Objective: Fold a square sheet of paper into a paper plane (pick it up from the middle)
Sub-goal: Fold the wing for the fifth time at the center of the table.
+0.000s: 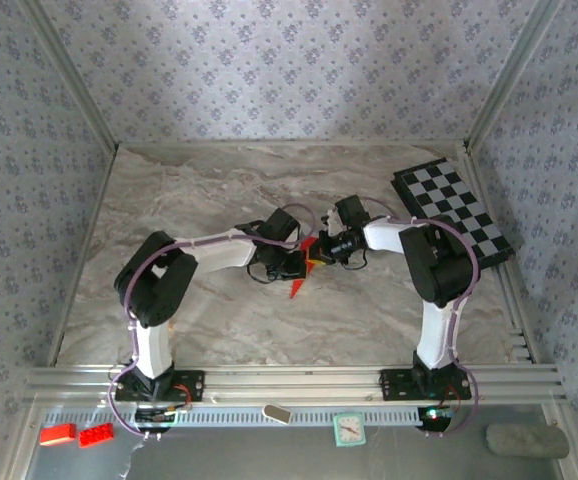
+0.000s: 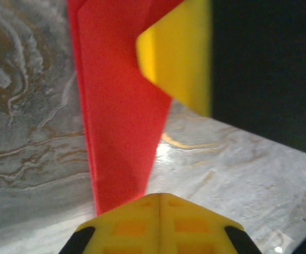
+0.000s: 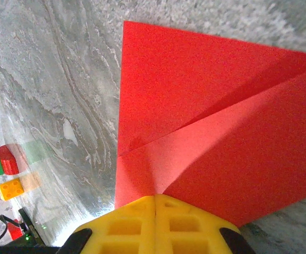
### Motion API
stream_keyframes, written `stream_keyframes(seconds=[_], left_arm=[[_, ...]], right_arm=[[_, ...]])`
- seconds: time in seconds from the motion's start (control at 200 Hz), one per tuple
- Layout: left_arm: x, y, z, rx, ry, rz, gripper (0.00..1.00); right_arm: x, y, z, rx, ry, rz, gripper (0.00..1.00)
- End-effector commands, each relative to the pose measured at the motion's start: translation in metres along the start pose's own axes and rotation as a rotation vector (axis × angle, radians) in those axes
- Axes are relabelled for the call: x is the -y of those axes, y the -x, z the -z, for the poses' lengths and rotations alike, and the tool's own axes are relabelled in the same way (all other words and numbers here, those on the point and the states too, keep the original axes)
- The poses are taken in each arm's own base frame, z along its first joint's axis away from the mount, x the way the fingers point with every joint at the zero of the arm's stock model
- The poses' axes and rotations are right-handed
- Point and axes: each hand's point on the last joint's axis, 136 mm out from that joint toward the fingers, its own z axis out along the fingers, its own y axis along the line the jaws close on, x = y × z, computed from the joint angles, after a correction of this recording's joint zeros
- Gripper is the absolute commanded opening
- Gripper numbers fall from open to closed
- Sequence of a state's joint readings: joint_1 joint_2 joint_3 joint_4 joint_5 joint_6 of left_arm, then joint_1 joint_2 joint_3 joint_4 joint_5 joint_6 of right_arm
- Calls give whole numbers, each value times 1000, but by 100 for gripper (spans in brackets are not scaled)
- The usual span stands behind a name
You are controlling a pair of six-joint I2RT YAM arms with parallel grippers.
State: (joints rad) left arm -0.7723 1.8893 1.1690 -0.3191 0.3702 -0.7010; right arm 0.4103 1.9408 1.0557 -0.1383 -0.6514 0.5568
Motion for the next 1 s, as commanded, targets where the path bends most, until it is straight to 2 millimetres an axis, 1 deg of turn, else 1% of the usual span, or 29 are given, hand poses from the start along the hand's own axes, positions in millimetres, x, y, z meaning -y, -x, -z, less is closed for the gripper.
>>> stream_keyframes(seconds=[0.0, 0.14, 0.215, 0.39, 0.53, 0.615, 0.665, 0.755, 0.79, 0.8, 0.815, 0.88, 0.94, 0.994], left_arm=[[-13, -5, -5, -22, 45, 33, 0], [-30, -16, -11, -45, 90, 64, 0], [-42, -24, -14, -59, 124, 84, 0], [-57, -40, -20, -91, 149, 117, 0], [-59, -44, -21, -100, 151, 123, 0], [-57, -42, -20, -98, 145, 119, 0], [-55, -41, -20, -95, 139, 115, 0], [-50, -38, -19, -93, 122, 107, 0], [-46, -35, -18, -89, 112, 104, 0], [-45, -35, -18, -89, 109, 101, 0], [-43, -33, -17, -86, 103, 99, 0], [-33, -27, -15, -74, 77, 81, 0], [-20, -16, -9, -44, 45, 59, 0], [-7, -4, 1, -8, 17, 35, 4]], right_arm=[[25, -24, -8, -74, -80, -68, 5], [29, -14, -4, -49, -86, -50, 5], [33, -2, 0, -17, -74, -51, 6], [47, 32, 12, 64, -79, -51, 7], [68, 61, 25, 129, -107, -77, 9], [80, 77, 35, 173, -116, -92, 10], [87, 85, 41, 193, -126, -101, 10], [96, 90, 48, 214, -133, -112, 10], [96, 91, 51, 219, -125, -110, 10], [89, 101, 55, 237, -114, -93, 10], [86, 104, 58, 246, -105, -83, 10], [76, 107, 67, 264, -86, -48, 11], [65, 108, 78, 285, -79, -20, 12], [53, 111, 92, 313, -80, 0, 14]])
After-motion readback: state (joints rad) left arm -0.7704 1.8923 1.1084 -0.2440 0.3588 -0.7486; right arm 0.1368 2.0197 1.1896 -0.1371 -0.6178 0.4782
